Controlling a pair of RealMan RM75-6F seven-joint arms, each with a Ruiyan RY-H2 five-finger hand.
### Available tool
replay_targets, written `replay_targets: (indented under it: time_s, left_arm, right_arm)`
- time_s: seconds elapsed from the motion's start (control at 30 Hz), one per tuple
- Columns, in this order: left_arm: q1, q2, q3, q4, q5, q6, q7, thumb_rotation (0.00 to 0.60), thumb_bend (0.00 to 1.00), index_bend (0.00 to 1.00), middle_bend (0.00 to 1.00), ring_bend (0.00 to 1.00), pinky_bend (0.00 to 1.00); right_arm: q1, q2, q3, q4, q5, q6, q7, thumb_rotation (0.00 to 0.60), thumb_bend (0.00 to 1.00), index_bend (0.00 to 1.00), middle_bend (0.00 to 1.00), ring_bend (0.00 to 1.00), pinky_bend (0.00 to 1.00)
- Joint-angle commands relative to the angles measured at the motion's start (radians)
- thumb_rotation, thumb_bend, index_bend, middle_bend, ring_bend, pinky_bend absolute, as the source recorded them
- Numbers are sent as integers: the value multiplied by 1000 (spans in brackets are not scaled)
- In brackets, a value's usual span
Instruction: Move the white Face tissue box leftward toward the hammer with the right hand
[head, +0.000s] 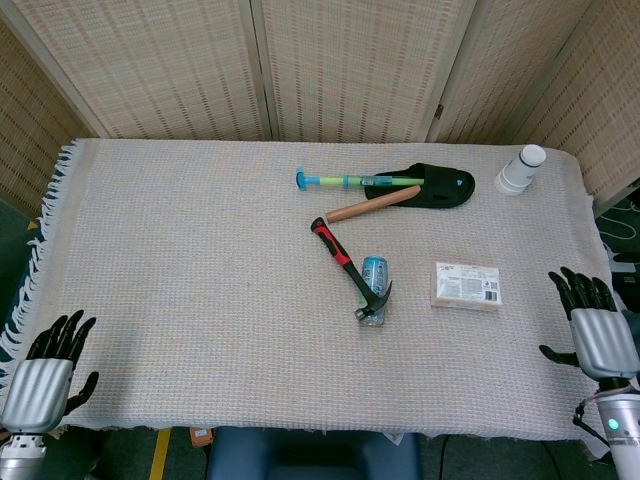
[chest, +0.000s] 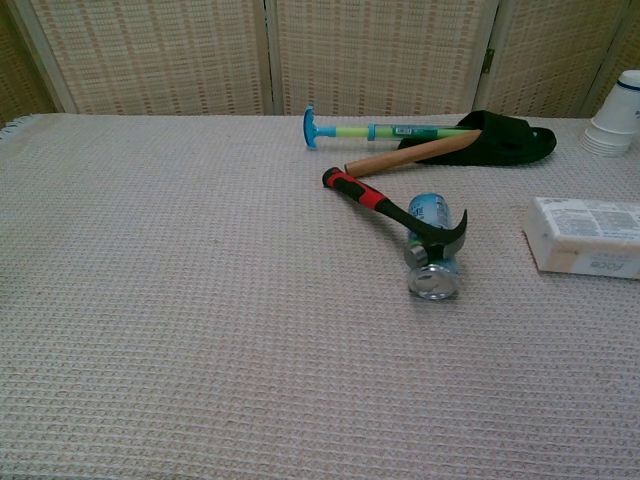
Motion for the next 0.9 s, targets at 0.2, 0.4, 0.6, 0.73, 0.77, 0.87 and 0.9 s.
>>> replay_targets:
  time_s: [0.2, 0.4, 0.6, 0.73, 0.77, 0.87, 0.9]
  left_arm:
    - [-1, 4, -2, 3, -8, -9, -9, 600, 344, 100, 0, 0, 152]
    - [-1, 9, -7, 2, -15, -10, -20, 600, 344, 100, 0, 0, 151]
    - [-1, 11, -7, 2, -14, -12, -25, 600, 343, 100, 0, 0, 151]
    - [-1, 11, -6, 1, -10, -13, -23, 600, 344, 99, 0, 0, 151]
    - [-1, 11, -6, 1, -10, -13, -23, 600, 344, 100, 0, 0, 152]
    - [0, 11, -7, 1, -12, -12, -24, 600, 343, 100, 0, 0, 151]
    - [0, 11, -8, 1, -14, -12, -25, 600, 344, 99, 0, 0, 151]
  right_arm:
    - [277, -126, 89, 90, 264, -314, -231, 600, 0, 0, 0, 0, 0]
    - [389, -216, 104, 150, 455, -372, -334, 600, 0, 0, 0, 0, 0]
    - [446, -259, 82, 186, 549, -383, -379, 600, 0, 0, 0, 0, 0]
    - [470, -276, 65, 208, 593, -391, -390, 600, 0, 0, 0, 0, 0]
    - [475, -280, 61, 213, 601, -392, -391, 600, 0, 0, 0, 0, 0]
    - [490, -292, 50, 228, 615, -400, -389, 600, 0, 0, 7, 0, 0]
    - [495, -296, 46, 232, 620, -404, -387, 600, 0, 0, 19, 0, 0]
